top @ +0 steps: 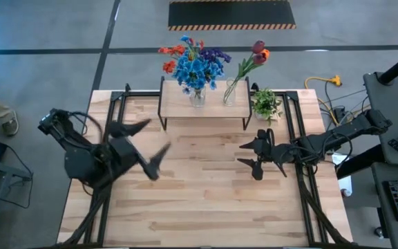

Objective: Pick and place flowers into a vace then onto a shelf
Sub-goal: Return to Home Position

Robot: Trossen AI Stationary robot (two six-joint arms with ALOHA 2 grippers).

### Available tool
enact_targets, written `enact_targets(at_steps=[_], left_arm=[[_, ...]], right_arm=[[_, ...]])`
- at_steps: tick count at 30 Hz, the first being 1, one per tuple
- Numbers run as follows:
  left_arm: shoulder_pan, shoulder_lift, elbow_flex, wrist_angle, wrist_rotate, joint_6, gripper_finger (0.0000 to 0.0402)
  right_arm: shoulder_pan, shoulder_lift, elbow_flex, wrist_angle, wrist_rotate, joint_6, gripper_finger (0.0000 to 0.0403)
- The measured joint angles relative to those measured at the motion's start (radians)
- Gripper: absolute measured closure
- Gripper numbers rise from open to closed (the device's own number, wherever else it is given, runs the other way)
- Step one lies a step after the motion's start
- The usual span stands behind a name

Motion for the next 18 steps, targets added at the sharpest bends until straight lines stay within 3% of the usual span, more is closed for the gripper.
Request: enact_targets(at_steps=[4,9,14,18], left_arm=[[-0.002,-0.037,-0.056,-0.016,0.233,0.142,0.0004],[-0.001,-0.162,-0.194,-0.015,0.273,0.132,0.0004],[-0.001,-0.358,-0.402,-0.004,0.510,0.054,0.0004],[0.000,-0.510,-0.554,0.048,0.546,0.019,0.0004]], right_arm=[[0.000,-0.002,0.000,0.023,-0.001,-0.048,0.0161],[-0.003,-0.003,0.034,0.026,-0.001,-0.053,0.0161],[-0.003,-0.003,0.109,0.026,0.005,-0.057,0.0161],[-0.003,-0.003,0.186,0.027,0.023,-0.123,0.0161]])
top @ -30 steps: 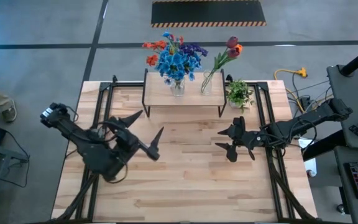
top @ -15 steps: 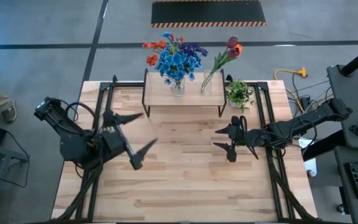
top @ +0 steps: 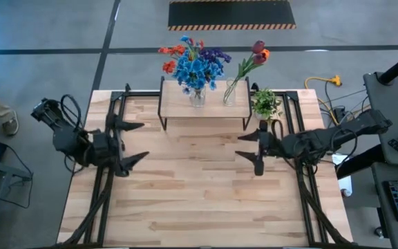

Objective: Pick and place flowers into a vace then onto a shelf
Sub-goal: Return to Home Position

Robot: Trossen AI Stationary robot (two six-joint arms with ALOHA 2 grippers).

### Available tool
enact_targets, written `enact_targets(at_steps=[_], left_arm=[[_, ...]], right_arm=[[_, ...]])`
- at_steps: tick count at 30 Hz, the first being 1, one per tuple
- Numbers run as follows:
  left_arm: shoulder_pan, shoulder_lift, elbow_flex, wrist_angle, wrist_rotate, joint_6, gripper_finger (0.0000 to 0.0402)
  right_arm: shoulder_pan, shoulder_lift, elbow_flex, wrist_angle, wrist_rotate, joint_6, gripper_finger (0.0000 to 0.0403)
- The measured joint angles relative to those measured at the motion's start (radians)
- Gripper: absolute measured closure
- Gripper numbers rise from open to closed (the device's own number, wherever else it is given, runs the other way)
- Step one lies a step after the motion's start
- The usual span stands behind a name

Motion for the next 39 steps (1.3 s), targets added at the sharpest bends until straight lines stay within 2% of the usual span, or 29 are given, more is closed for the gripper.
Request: enact_targets(at_steps=[11,16,20,24,30,39], left_arm=[[0.000,-0.294,-0.281,-0.001,0.035,0.010,0.0004],[0.000,-0.439,-0.362,-0.008,0.149,0.048,0.0004],[0.000,-0.539,-0.404,-0.025,0.248,0.052,0.0004],[0.000,-0.593,-0.434,-0.059,0.307,0.045,0.0004],[0.000,-0.655,-0.435,-0.192,0.407,-0.057,0.0004],[0.000,-0.686,-0.438,-0.266,0.459,-0.103,0.0004]], right_arm=[[-0.010,0.001,0.207,-0.008,-0.005,-0.232,0.0161],[-0.013,0.000,0.264,-0.050,-0.013,-0.276,0.0161],[-0.034,0.001,0.292,-0.089,-0.079,-0.266,0.0161],[-0.059,0.002,0.295,-0.090,-0.117,-0.260,0.0161],[-0.102,0.002,0.274,-0.074,-0.139,-0.225,0.0161],[-0.141,0.004,0.251,-0.044,-0.167,-0.216,0.0161]])
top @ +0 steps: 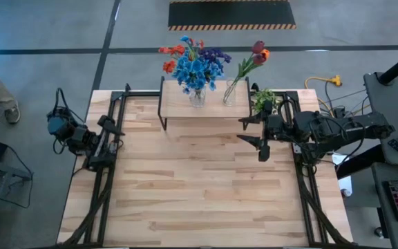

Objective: Pick and place flowers into a vace then onto a shelf
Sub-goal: Return to Home Position

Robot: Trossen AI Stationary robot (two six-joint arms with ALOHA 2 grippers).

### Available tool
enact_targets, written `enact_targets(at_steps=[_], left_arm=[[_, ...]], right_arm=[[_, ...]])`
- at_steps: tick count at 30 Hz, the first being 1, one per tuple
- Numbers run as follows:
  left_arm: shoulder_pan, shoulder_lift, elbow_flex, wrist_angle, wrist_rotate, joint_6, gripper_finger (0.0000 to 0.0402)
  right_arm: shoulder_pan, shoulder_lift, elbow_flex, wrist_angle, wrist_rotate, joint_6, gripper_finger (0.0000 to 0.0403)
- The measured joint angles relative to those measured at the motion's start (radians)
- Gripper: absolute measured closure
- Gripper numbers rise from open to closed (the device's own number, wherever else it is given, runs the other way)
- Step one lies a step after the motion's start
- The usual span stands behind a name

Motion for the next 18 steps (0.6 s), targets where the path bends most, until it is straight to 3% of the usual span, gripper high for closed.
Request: enact_targets(at_steps=[5,18], left_arm=[[0.000,-0.001,-0.026,0.017,0.014,-0.003,0.0004],[0.040,0.015,-0.232,0.277,0.080,-0.064,0.0004]], right_arm=[[-0.021,0.000,-0.001,0.000,-0.037,-0.002,0.0161],[-0.107,0.000,-0.001,0.001,-0.129,-0.015,0.0161]])
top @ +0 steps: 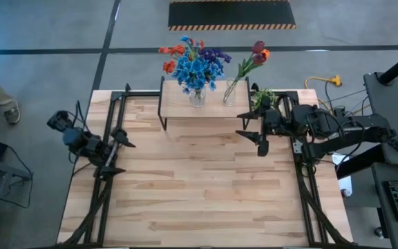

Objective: Pick and place flowers into a vace then onto a shelf
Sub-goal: Return to Home Position

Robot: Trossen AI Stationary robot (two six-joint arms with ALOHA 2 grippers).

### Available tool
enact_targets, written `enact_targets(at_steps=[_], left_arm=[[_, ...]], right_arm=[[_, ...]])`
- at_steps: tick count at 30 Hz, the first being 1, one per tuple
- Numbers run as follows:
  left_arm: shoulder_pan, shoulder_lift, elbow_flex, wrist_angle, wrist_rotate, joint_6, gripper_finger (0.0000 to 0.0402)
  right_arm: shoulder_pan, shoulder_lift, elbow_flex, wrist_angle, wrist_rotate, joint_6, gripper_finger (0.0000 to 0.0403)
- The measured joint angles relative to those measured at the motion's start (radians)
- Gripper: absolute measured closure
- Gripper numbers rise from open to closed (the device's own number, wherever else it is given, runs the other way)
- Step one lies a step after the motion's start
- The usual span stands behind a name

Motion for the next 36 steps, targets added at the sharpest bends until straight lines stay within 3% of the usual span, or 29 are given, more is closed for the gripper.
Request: enact_targets(at_steps=[8,15,20,30,36], left_arm=[[0.147,0.069,-0.054,0.082,0.127,-0.117,0.0004],[0.388,0.172,-0.053,0.155,0.393,-0.166,0.0004],[0.536,0.172,-0.053,0.145,0.533,-0.168,0.0004],[0.646,-0.081,-0.100,-0.009,0.574,-0.145,0.0004],[0.647,-0.074,-0.140,0.002,0.551,-0.155,0.0004]], right_arm=[[-0.043,0.000,0.000,0.000,-0.030,-0.004,0.0161],[-0.048,0.000,-0.002,-0.003,-0.031,-0.008,0.0161],[-0.048,0.000,-0.002,-0.020,-0.055,-0.001,0.0161],[-0.048,-0.052,-0.014,-0.054,-0.082,0.001,0.0161],[-0.048,-0.122,-0.080,-0.021,-0.072,0.031,0.0161]])
